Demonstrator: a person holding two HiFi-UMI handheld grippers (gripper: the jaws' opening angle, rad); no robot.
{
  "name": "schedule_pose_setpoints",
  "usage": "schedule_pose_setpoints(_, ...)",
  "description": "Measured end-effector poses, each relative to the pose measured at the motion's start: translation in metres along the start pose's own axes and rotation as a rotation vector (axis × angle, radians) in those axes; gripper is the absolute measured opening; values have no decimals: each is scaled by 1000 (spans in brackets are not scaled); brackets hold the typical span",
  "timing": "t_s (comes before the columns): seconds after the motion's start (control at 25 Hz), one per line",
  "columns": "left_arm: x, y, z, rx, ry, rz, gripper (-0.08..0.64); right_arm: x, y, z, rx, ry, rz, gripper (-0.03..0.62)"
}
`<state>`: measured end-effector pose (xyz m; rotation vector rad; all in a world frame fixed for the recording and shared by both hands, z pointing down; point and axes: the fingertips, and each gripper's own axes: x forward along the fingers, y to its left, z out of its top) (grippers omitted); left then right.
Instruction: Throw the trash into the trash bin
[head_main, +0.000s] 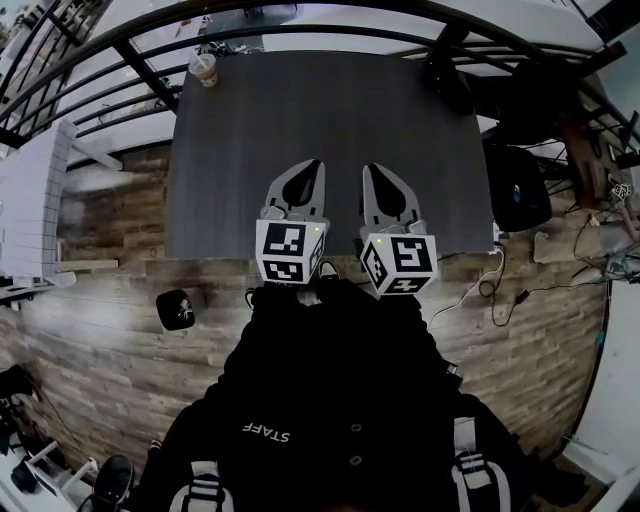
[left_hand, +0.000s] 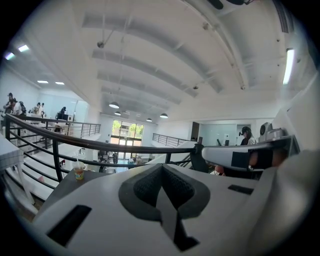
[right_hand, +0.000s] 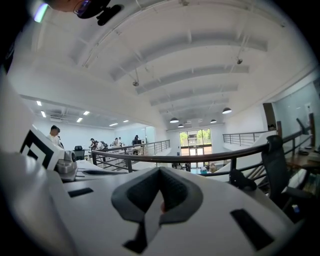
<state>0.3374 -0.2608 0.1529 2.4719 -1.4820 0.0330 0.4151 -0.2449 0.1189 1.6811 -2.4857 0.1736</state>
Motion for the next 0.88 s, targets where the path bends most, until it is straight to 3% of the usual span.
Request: schedule_pose_setpoints(0.88,-2,13,-8,-1,18,15,0,8,5,0,-9,-19,11,14)
